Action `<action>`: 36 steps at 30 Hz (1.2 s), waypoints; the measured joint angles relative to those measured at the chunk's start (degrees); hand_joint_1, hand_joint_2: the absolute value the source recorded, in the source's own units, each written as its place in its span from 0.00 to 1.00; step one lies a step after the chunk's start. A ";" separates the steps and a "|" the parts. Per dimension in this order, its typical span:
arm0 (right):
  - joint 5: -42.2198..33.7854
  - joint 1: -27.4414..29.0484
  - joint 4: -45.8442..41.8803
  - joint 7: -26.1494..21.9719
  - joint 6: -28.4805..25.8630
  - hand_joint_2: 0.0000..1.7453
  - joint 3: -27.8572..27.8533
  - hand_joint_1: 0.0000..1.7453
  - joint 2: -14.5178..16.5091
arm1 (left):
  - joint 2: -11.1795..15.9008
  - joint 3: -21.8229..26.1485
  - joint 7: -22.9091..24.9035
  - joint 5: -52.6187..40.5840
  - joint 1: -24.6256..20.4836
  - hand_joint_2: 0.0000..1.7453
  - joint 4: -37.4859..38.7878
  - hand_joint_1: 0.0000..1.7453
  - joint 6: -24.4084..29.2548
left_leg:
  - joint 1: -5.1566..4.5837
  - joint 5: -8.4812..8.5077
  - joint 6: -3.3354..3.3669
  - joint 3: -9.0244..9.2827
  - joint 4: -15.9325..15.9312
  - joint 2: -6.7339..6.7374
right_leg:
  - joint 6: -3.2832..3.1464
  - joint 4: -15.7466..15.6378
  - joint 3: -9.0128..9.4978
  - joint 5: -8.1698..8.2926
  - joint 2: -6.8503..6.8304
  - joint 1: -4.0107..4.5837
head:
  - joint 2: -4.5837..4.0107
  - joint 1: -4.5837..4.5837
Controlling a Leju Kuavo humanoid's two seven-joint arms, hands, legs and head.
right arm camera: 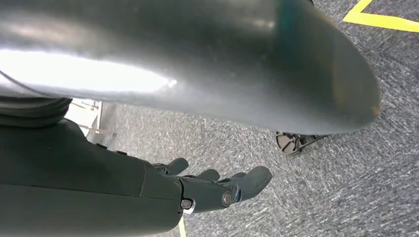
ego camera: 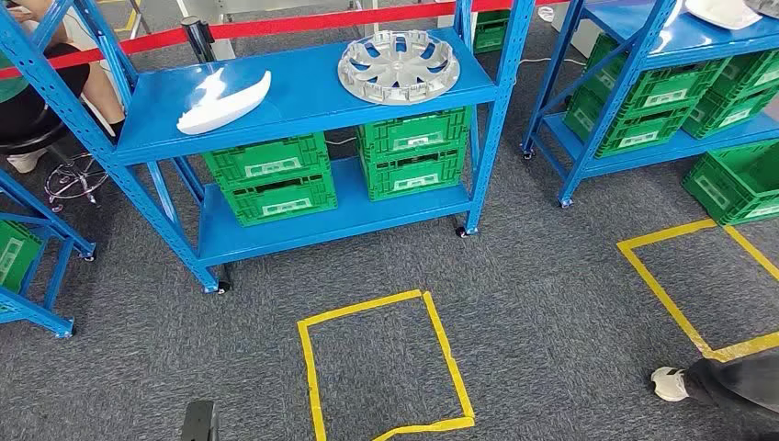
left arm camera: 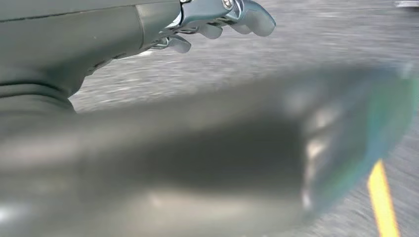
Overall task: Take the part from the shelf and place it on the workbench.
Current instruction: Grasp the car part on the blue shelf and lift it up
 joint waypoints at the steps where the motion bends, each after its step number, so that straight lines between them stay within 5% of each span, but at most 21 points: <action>1: 0.32 -0.10 0.11 0.00 -0.08 0.00 -0.37 0.00 0.08 | -0.15 -0.34 -0.50 -0.38 -0.59 0.33 -0.05 0.00 0.17 | 0.00 0.00 0.00 0.00 0.00 0.00 | 0.01 0.00 0.01 0.00 0.00 0.00 | 0.00 0.00; 2: 0.60 -0.19 0.20 0.00 -0.14 0.00 -0.66 0.00 0.16 | -0.30 -0.68 -0.93 -0.72 -1.18 0.50 -0.08 0.00 0.37 | 0.00 0.00 0.00 0.00 0.00 0.00 | 0.01 0.00 0.01 0.01 0.00 0.00 | -0.01 0.00; 4: 1.76 -0.56 0.59 0.00 -0.34 0.00 -1.87 0.00 0.47 | -0.83 -2.27 -2.58 -2.21 -3.47 1.00 -0.15 0.00 1.39 | 0.00 0.00 0.00 0.02 0.01 0.00 | 0.02 0.00 0.03 0.02 0.01 0.00 | -0.01 0.00; 11: 5.32 -1.58 1.62 0.00 -1.08 0.00 -4.67 0.00 1.39 | -2.17 -9.87 -4.21 -9.14 -10.71 1.00 -0.21 0.00 6.90 | 0.00 0.01 0.00 0.06 0.03 0.00 | 0.02 0.00 0.05 0.04 0.03 -0.01 | -0.01 0.00; 35: 19.54 -5.92 4.07 0.00 -2.78 0.00 -8.21 0.00 3.20 | -5.21 -36.97 0.94 -38.51 -33.82 1.00 -3.24 0.00 27.33 | 0.00 0.16 -0.05 0.35 0.11 0.02 | 0.08 0.00 0.05 0.22 0.08 -0.02 | -0.01 0.00; 36: 19.89 -5.90 4.13 0.00 -2.85 0.00 -8.36 0.00 3.23 | -5.38 -37.52 1.08 -39.50 -34.42 0.75 -3.41 0.00 27.98 | 0.00 0.16 -0.05 0.35 0.12 0.02 | 0.09 0.00 0.04 0.22 0.09 -0.02 | -0.01 -0.01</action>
